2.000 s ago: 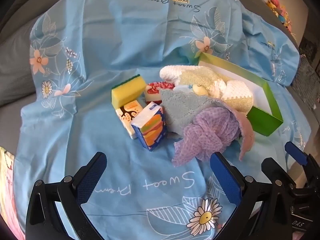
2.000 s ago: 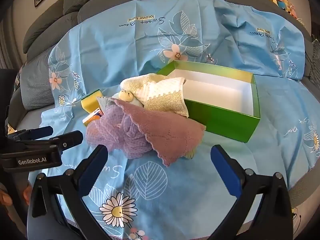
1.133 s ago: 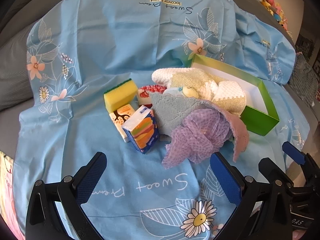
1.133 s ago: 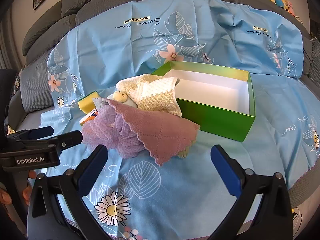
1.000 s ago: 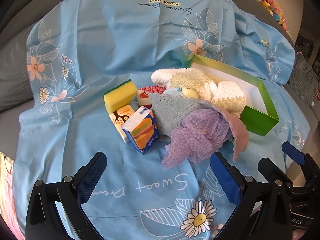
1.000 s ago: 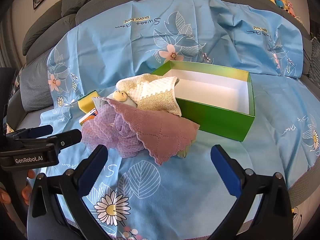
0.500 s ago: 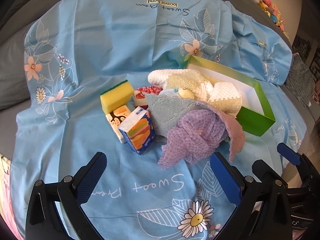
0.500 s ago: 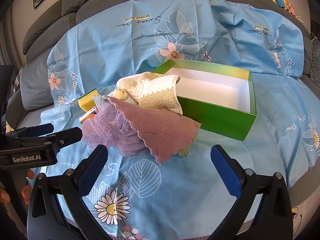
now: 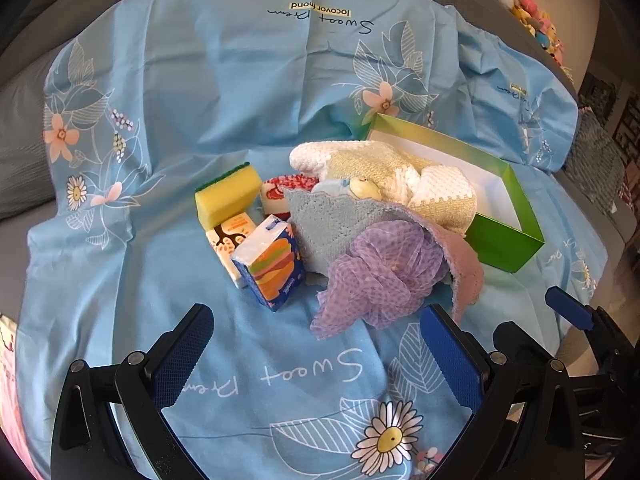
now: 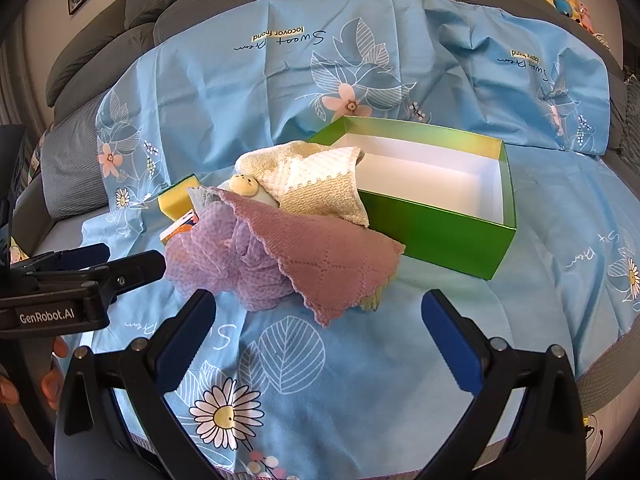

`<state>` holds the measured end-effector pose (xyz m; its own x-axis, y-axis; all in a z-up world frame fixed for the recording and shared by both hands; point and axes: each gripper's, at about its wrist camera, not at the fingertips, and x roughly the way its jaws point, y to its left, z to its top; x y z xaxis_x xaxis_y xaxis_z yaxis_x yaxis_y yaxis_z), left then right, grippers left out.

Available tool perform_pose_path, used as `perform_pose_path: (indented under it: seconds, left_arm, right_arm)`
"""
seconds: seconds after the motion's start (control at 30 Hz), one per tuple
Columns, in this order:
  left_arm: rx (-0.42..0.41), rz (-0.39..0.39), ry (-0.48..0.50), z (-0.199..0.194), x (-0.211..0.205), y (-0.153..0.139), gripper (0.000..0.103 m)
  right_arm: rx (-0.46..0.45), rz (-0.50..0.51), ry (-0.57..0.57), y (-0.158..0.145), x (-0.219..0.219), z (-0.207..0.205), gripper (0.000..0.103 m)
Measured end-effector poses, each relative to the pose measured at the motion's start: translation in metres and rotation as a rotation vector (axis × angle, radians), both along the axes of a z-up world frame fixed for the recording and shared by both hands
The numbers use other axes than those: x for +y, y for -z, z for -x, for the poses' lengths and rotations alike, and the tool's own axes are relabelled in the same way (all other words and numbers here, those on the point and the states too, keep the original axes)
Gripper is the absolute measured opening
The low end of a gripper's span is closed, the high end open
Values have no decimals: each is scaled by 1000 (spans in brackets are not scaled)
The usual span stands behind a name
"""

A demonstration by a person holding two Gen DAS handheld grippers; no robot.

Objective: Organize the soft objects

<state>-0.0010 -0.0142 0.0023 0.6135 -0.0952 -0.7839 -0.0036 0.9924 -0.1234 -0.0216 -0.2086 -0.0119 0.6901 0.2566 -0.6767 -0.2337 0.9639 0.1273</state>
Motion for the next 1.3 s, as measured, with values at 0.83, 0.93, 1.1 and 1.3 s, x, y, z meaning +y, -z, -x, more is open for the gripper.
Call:
perform_pose_path:
  seconds: [0.83, 0.93, 1.1, 1.3]
  left_arm:
    - [15, 225, 95, -6, 24, 21, 103]
    - [-7, 215, 139, -6, 21, 23, 103]
    - [-18, 198, 192, -19, 15, 28, 103]
    - [-10, 203, 222, -39, 9, 38, 96]
  right_arm:
    - [114, -304, -248, 40, 18, 4, 103]
    - [133, -340, -311, 47, 31, 3, 102]
    - [138, -336, -328, 59, 44, -11, 95]
    - [136, -286, -291, 70, 54, -35, 88]
